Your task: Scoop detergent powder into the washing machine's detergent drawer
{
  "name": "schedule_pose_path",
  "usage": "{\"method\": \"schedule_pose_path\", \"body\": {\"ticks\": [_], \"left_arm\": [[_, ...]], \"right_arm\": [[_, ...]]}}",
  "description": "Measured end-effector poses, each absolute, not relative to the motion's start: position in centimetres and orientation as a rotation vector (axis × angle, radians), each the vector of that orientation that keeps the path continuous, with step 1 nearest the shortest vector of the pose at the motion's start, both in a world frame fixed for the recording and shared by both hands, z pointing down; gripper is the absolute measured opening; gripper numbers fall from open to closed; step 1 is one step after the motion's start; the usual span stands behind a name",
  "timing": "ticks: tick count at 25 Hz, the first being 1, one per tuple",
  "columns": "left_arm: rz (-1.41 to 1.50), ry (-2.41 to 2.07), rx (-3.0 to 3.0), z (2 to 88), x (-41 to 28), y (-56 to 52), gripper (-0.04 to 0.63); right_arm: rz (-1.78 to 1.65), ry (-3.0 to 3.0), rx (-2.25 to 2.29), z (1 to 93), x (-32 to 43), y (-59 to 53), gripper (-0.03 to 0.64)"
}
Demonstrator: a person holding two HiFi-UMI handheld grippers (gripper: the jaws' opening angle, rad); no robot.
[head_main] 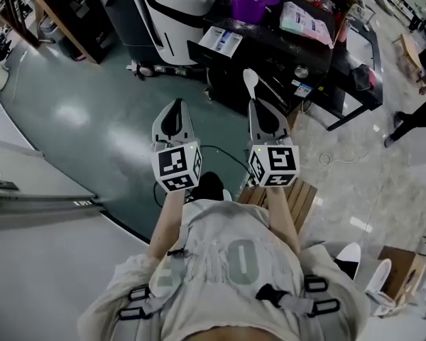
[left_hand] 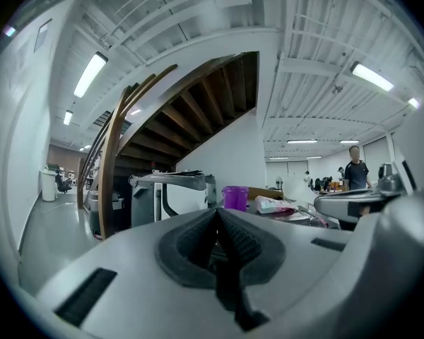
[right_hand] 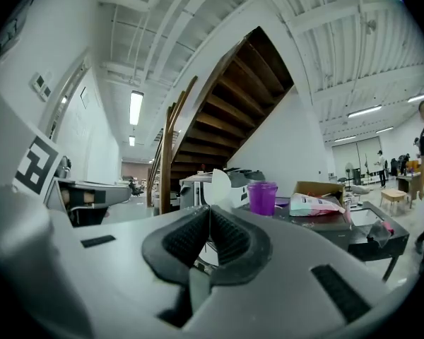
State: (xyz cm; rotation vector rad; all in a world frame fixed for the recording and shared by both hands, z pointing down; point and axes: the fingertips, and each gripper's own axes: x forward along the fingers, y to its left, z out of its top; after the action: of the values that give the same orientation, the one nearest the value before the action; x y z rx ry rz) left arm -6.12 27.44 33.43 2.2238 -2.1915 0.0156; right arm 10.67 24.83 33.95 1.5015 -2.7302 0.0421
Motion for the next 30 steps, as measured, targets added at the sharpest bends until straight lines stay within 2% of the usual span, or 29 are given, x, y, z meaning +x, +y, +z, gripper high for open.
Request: {"method": "schedule_pose_path", "body": {"ticks": [14,30], "left_arm": [[-0.021,-2.177,2.277,32.8,-6.6,17.8,0.02],[-0.027,-2.025,2.401,31.4,-9.9,-2.7,0.02]], "right_arm": [[0.054,-2.761,1.529,33.5,10.3,15.9,0.009],[-0.005,-2.644,1.644,32.2,6.4,-2.1,0.009]]}}
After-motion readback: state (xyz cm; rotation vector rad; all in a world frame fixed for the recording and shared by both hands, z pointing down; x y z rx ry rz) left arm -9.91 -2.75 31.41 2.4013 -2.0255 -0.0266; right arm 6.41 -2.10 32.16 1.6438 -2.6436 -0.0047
